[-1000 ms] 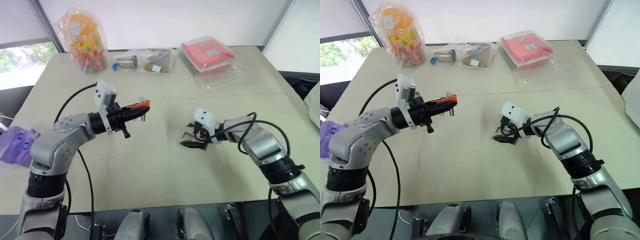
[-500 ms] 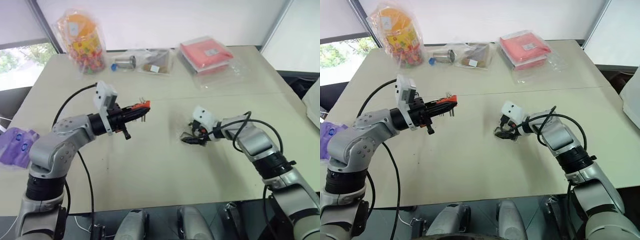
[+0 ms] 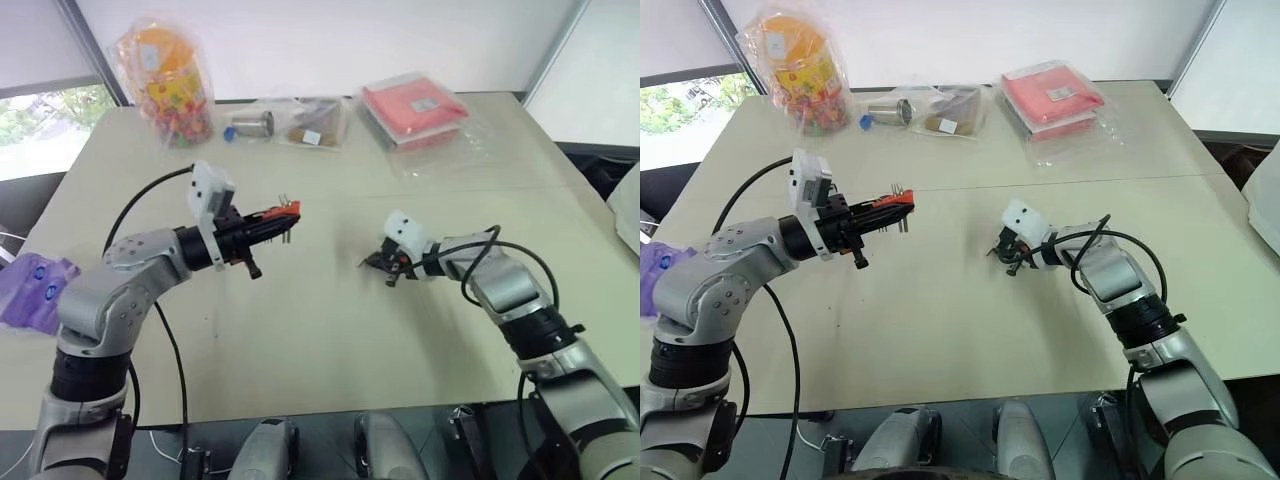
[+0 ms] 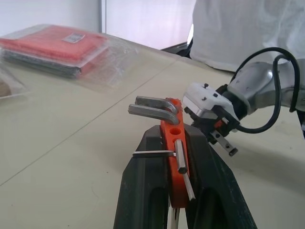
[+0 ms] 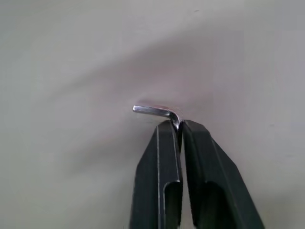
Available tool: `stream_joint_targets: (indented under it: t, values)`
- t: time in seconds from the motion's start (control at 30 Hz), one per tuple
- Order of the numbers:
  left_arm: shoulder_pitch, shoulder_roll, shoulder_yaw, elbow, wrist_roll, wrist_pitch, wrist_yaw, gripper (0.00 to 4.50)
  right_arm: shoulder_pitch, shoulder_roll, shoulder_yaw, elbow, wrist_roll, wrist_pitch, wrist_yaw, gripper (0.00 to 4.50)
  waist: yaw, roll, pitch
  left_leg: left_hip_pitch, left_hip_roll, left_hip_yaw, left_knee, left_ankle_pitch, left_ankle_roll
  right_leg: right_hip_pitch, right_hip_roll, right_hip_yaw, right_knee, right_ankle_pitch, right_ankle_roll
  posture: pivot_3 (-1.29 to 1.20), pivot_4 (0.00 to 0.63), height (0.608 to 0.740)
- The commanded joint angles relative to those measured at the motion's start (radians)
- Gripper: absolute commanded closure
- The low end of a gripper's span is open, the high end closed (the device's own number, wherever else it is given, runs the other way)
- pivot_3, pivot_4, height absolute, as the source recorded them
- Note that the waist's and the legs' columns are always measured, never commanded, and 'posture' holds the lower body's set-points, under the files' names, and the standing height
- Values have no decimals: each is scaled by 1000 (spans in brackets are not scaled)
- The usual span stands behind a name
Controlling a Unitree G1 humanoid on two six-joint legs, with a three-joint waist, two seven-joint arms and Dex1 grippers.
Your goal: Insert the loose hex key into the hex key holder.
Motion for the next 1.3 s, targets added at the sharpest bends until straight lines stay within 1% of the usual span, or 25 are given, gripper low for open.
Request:
stream_joint_targets:
  t: [0.03, 0.13, 0.2, 0.3, 0.37, 0.53, 0.77, 1.03, 1.3]
  values:
    - [-43, -18, -10, 14, 19, -37, -2, 4500, -64, 86, -124, -19, -24, -258, -180, 4427, -2, 0, 0, 0, 0, 0, 0, 0, 0, 0, 0, 0, 0, 0, 0, 0, 150, 740]
    - [-74, -40, -25, 48, 35, -50, -6, 4500, -122, 194, -216, -24, 14, -327, -312, 4427, -3, 0, 0, 0, 0, 0, -1, 0, -1, -1, 0, 0, 1, 0, 0, 0, 150, 740]
    - [-91, -52, -33, 74, 47, -60, -10, 4500, -151, 268, -265, -34, 63, -390, -352, 4427, -3, 0, 0, 0, 0, 0, -1, 0, -1, -1, 1, 0, 1, 0, 0, 0, 150, 740]
    - [-112, -67, -41, 101, 64, -72, -13, 4500, -171, 376, -312, -66, 174, -441, -353, 4427, -4, 0, 0, 0, 0, 0, -1, 0, -1, -1, 2, 0, 1, 0, 0, 0, 150, 740]
    - [-126, -74, -42, 115, 72, -77, -17, 4500, -176, 429, -313, -79, 216, -447, -349, 4427, -5, 0, 0, 0, 0, 0, -1, 0, -1, -1, 2, 0, 1, 0, 0, 0, 150, 740]
    - [-163, -90, -46, 150, 99, -99, -24, 4500, -167, 506, -287, -113, 265, -437, -342, 4427, -6, 1, 0, 0, 0, 0, -1, 0, -1, -1, 3, 0, 1, 0, 0, 0, 150, 740]
    - [-194, -110, -42, 171, 115, -115, -15, 4500, -152, 560, -237, -122, 243, -478, -343, 4427, -8, 1, 0, 0, 0, 0, -1, 0, -1, -2, 3, 0, 2, 0, 0, 0, 150, 740]
    - [-217, -110, -29, 188, 116, -120, -10, 4500, -100, 555, -163, -128, 181, -549, -313, 4427, -9, 1, 0, 0, 0, 0, -1, 0, -1, -2, 3, 0, 2, 0, 0, 0, 150, 740]
    - [-230, -108, -20, 209, 112, -133, -9, 4500, -85, 559, -148, -124, 164, -570, -313, 4427, -9, 1, 0, 0, 0, 0, -1, 0, -1, -2, 3, 0, 2, 0, 0, 0, 150, 740]
